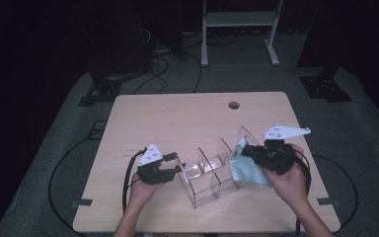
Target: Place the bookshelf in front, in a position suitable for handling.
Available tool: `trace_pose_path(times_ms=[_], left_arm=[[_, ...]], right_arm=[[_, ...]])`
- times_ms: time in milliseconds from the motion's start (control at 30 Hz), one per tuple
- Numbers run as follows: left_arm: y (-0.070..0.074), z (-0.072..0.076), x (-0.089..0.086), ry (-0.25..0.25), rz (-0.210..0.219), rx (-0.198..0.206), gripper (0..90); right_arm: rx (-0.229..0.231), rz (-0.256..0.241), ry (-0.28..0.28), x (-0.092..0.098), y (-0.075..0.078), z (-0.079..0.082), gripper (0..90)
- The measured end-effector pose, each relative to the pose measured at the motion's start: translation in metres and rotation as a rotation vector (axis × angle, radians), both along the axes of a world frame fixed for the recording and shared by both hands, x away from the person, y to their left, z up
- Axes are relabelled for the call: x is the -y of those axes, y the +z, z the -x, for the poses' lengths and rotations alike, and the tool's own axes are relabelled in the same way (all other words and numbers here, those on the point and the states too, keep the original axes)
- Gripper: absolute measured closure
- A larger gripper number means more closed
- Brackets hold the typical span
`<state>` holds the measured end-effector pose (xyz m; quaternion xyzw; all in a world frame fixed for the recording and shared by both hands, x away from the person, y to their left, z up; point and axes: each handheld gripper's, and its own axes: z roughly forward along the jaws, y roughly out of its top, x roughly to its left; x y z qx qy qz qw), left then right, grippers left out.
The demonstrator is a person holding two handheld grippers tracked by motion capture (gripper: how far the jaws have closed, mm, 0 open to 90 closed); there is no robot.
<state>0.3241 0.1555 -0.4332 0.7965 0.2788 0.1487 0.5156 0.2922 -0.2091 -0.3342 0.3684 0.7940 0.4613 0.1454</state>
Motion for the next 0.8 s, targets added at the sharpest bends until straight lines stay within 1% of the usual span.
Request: trace_pose_path(times_ms=[33, 100, 167, 233, 300, 400, 467, 567, 700, 800], left_arm=[[0.0, 0.0, 0.0, 0.002, 0.001, -0.001, 46.6], [0.0, 0.0, 0.001, 0.008, -0.001, 0.001, 46.7], [0.0, 0.001, 0.001, 0.014, -0.002, 0.002, 46.8], [0.0, 0.001, 0.002, 0.018, -0.002, 0.003, 46.9], [0.0, 0.001, 0.002, 0.021, -0.003, 0.003, 46.9], [0.0, 0.001, 0.003, 0.022, -0.003, 0.003, 47.0], [0.0, 0.001, 0.003, 0.022, -0.004, 0.003, 47.0], [0.0, 0.002, 0.003, 0.027, -0.008, 0.003, 46.9], [0.001, 0.002, 0.004, 0.044, -0.013, 0.002, 46.8], [0.001, 0.001, 0.004, 0.058, -0.015, 0.004, 46.8]], right_arm=[[-0.004, -0.004, -0.001, 0.002, -0.003, 0.004, 85.8], [-0.01, 0.017, -0.007, 0.004, -0.014, 0.012, 85.8], [-0.018, 0.018, -0.011, 0.005, -0.022, 0.016, 85.8], [-0.013, 0.034, -0.018, 0.004, -0.03, 0.017, 85.8], [-0.026, 0.036, -0.017, 0.002, -0.035, 0.016, 85.7], [-0.027, 0.056, -0.017, -0.003, -0.039, 0.013, 85.8], [-0.023, 0.08, -0.023, -0.007, -0.043, 0.011, 85.8], [-0.012, 0.086, -0.029, -0.008, -0.044, 0.008, 85.8], [-0.012, 0.077, -0.038, -0.008, -0.045, 0.003, 85.8], [-0.008, 0.086, -0.041, -0.009, -0.045, -0.001, 85.8]])
